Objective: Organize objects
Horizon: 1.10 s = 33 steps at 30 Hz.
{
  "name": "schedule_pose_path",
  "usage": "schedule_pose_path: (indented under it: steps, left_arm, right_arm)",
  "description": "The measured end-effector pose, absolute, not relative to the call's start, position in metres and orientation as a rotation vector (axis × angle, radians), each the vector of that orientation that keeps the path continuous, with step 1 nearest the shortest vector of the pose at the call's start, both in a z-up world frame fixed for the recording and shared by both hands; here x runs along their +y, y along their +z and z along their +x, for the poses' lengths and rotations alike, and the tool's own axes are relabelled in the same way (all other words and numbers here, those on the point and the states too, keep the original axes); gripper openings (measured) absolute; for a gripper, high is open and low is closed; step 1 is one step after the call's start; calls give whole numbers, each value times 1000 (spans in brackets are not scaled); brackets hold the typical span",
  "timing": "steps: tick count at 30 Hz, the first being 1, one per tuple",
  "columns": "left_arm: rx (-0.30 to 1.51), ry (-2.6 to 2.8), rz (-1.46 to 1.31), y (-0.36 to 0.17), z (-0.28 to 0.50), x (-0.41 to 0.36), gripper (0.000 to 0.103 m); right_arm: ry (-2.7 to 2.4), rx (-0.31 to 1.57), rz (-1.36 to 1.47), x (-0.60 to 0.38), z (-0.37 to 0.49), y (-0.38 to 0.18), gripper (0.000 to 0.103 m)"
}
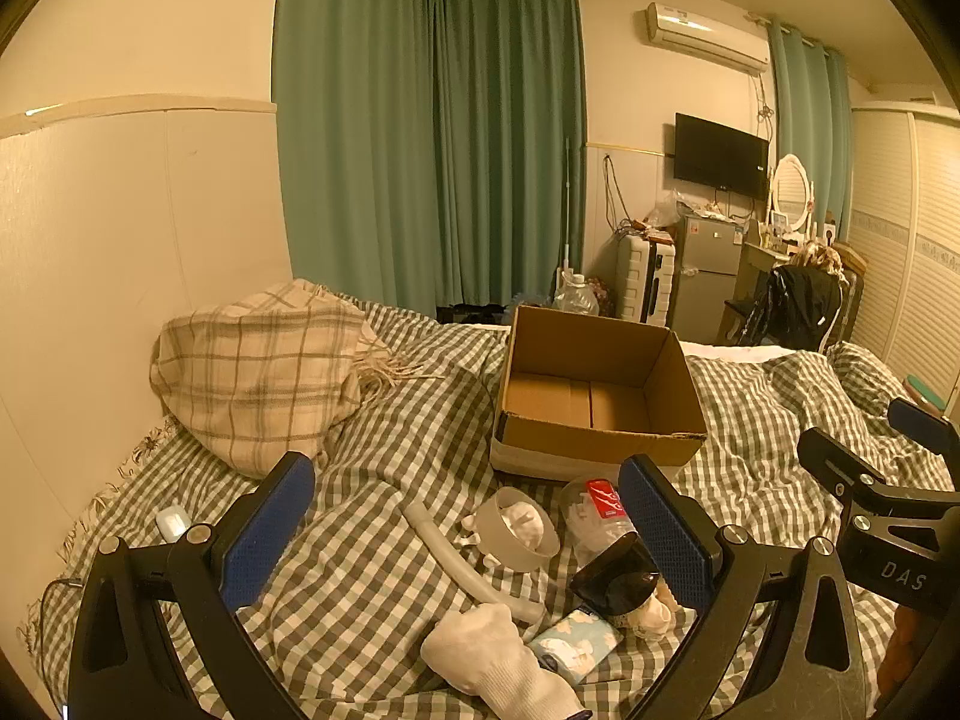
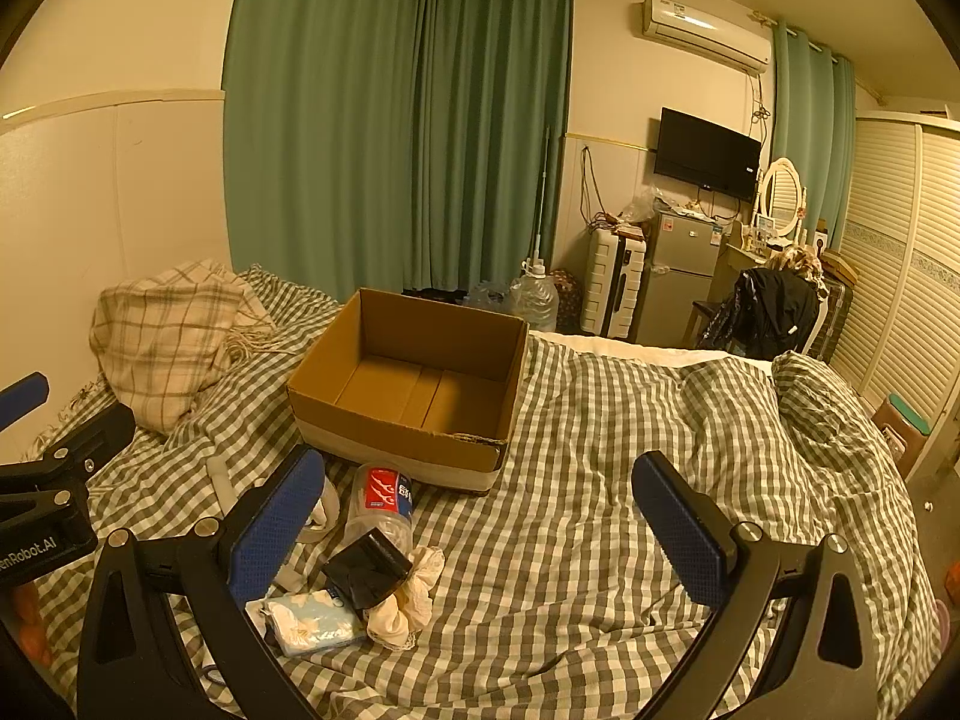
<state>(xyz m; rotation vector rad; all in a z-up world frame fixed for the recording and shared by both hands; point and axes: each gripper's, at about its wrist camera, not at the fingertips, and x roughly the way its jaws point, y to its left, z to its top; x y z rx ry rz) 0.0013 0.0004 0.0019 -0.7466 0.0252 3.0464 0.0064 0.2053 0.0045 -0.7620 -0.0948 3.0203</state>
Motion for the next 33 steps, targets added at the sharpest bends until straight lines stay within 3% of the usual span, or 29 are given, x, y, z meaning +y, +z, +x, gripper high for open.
schedule_pose_path:
  steps: [33]
  left_arm:
    - [16,3048,-756,-4,5,0,103]
  right_arm:
    - [3024,-102,-764,204,3,6,103]
